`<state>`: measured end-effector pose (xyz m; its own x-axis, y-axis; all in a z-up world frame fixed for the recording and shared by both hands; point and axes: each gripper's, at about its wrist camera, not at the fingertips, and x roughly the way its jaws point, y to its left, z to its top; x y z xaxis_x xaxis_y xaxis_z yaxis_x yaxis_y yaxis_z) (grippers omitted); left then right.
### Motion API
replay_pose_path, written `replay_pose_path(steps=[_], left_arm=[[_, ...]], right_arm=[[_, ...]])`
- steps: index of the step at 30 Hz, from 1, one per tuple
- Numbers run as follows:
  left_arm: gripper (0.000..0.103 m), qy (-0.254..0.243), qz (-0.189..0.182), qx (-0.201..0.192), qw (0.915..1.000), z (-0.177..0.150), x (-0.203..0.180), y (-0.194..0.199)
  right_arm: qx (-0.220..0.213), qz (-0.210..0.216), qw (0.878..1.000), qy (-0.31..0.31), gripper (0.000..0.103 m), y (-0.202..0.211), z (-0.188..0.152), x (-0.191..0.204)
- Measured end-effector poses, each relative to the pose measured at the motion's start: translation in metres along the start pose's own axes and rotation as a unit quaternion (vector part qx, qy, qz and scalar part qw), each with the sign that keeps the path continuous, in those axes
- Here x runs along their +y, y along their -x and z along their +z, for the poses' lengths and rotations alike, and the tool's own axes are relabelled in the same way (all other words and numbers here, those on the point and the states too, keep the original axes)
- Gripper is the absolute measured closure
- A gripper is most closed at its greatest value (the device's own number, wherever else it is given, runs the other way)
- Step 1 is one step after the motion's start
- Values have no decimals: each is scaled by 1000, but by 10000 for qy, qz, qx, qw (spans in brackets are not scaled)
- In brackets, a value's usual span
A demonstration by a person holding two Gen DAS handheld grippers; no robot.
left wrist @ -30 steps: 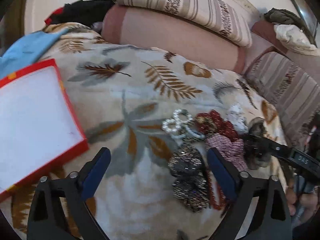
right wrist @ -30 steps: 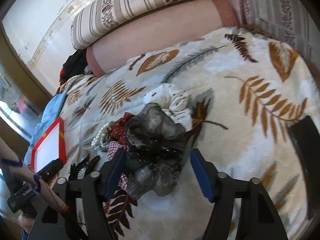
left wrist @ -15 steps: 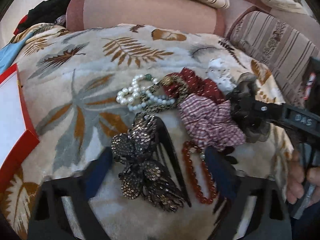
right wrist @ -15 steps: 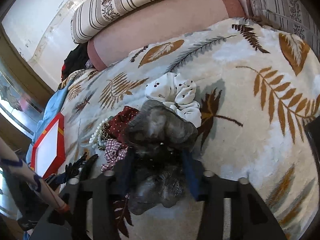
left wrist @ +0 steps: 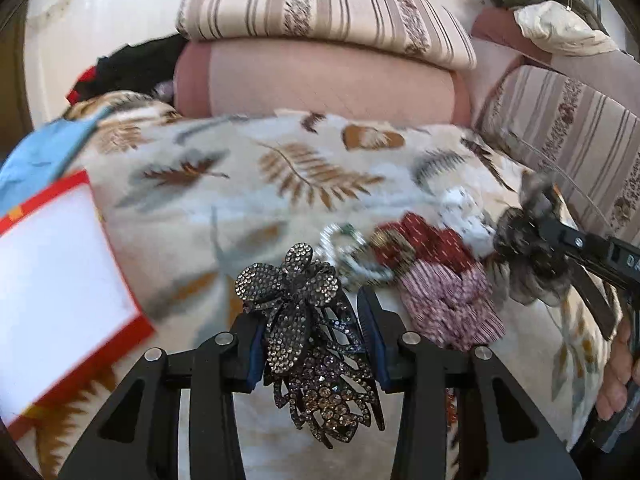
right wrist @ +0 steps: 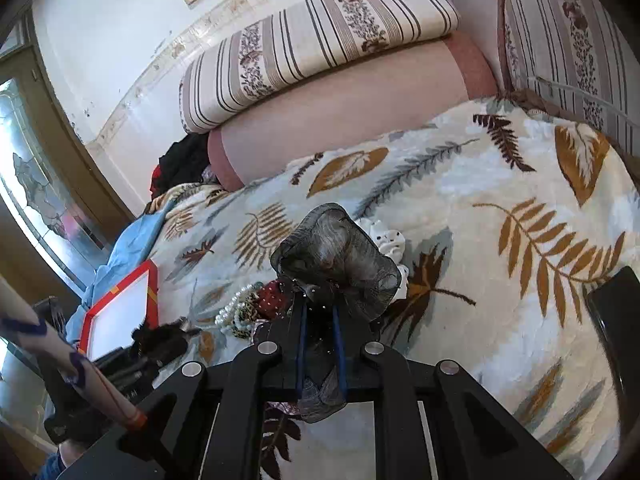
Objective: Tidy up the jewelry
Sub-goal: 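Grasp the rhinestone flower hair clip with the left tool while the right tool grasps the grey scrunchie, then carry both items to the red tray and release them inside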
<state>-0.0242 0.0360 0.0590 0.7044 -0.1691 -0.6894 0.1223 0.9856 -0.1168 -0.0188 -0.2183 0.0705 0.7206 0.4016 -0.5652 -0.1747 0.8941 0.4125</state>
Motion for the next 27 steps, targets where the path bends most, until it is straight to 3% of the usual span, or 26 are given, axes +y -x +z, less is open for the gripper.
replay_pose_path(steps=[16, 23, 27], left_arm=[[63, 343, 549, -268, 9975, 9, 46, 29], [63, 872, 926, -348, 9913, 11, 95, 49], [63, 1212, 1205, -389, 9845, 13, 131, 62]], right_arm=[[-16, 485, 9986, 189, 90, 7, -4, 42], [242, 797, 9956, 421, 90, -4, -6, 98], [412, 961, 9908, 856, 90, -20, -3, 152]])
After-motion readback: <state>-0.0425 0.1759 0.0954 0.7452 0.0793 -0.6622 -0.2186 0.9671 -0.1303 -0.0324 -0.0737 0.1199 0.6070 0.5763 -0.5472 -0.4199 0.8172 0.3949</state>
